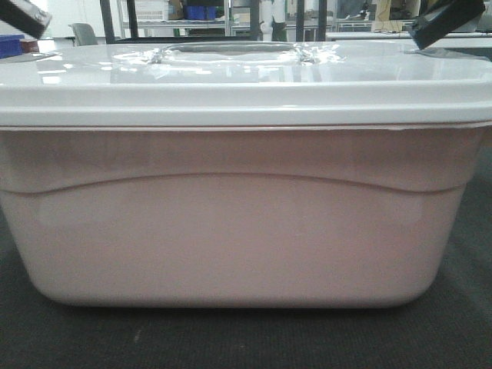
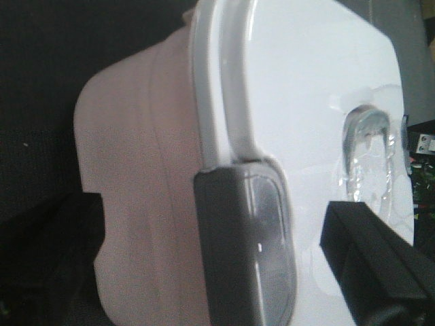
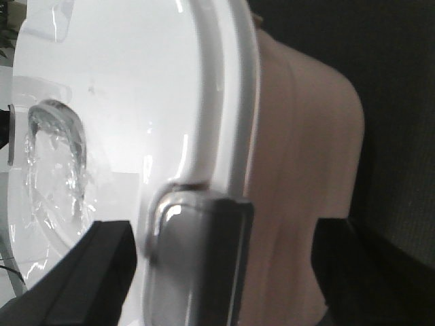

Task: Grab white bin and place on right shelf
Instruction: 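Lower both grippers onto the bin's lid rim at its two ends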

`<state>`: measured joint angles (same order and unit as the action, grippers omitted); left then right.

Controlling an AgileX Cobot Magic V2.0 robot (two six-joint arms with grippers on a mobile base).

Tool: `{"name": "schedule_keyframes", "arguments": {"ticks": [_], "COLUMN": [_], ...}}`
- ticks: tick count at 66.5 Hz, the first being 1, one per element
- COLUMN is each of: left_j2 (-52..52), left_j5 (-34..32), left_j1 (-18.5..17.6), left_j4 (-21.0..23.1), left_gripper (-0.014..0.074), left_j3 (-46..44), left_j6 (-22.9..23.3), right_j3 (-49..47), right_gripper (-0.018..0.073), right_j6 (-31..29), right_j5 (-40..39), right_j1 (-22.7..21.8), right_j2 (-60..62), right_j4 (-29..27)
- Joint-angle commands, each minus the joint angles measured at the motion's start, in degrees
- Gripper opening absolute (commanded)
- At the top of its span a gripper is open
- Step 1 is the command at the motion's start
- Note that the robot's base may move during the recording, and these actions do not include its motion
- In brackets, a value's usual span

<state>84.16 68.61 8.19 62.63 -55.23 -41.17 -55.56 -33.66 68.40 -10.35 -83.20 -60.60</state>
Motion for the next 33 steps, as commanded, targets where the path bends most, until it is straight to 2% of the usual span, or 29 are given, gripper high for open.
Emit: {"name": "schedule_keyframes", "arguments": {"ticks": [1,19,33], "left_j2": [-1.64,-1.64,-1.64], "left_j5": [6.76,6.76,6.76], "left_j1": [-0.89,-0.89,-1.0], "left_j4": [3.07,4.89,7.39], "left_gripper": [0.0545,0.0545,0.0545], "left_j3": [-0.73,-0.72,-0.72], "left_j6": [0.45,0.45,0.9], "right_j3": [-0.56,-0.44,-0.44], "right_gripper": [0.0624,0.0624,0.0624], "right_j6": [-0.89,-0.89,-0.89], "right_j5": [8.08,8.08,8.03], "right_j1": [-0.09,0.11,3.6], "right_j2": [3.29,3.36,3.36], "right_j4": [-4.5,-5.76,-5.76]}}
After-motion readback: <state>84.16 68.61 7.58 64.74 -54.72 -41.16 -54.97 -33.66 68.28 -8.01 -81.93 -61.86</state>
